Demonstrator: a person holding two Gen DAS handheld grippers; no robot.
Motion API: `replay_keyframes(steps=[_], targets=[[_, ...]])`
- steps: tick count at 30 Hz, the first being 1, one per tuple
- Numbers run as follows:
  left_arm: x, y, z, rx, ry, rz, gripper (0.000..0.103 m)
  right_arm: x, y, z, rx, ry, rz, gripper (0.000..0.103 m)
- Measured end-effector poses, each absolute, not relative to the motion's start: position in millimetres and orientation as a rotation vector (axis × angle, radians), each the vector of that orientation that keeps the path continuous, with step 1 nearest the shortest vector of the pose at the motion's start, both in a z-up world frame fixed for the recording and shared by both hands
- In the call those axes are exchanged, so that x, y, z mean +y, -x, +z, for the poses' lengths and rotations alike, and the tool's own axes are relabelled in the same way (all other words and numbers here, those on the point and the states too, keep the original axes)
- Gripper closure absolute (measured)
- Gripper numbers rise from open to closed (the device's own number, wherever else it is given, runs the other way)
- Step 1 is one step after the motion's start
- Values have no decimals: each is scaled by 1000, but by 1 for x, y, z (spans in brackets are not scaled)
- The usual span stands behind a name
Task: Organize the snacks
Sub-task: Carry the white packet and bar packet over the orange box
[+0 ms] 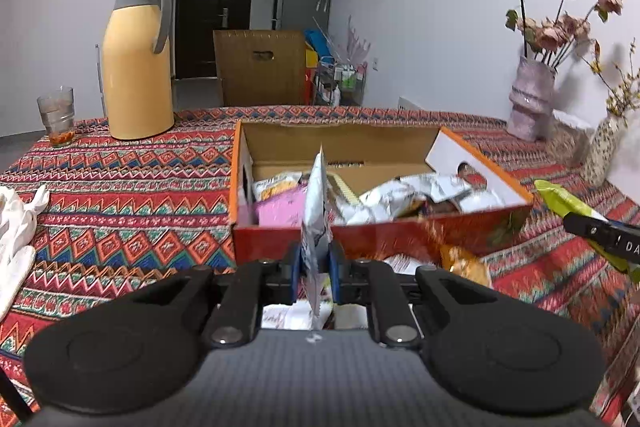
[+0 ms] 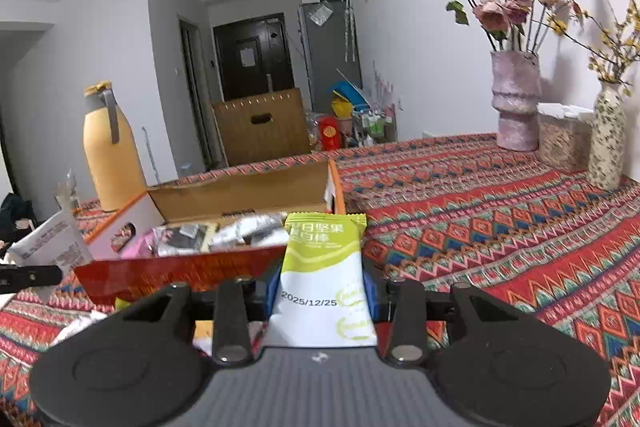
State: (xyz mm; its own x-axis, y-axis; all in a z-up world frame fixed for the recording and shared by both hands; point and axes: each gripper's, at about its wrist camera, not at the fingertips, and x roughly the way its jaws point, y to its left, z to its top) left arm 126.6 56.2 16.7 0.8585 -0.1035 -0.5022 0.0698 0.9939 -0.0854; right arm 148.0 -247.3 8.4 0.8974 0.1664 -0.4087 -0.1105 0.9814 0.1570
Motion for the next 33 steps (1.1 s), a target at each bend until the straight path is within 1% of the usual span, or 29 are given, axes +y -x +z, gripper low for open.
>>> replay_keyframes(steps=[9, 23, 33], targets=[[42, -150, 38, 479, 124, -40, 88, -236, -185, 25, 389, -147, 201, 65], [37, -190, 54, 430, 184, -17, 88, -216, -240, 35, 384, -139, 243, 65], [38, -223, 36, 437, 196, 62, 88, -191, -279, 25, 398, -112, 257, 65]])
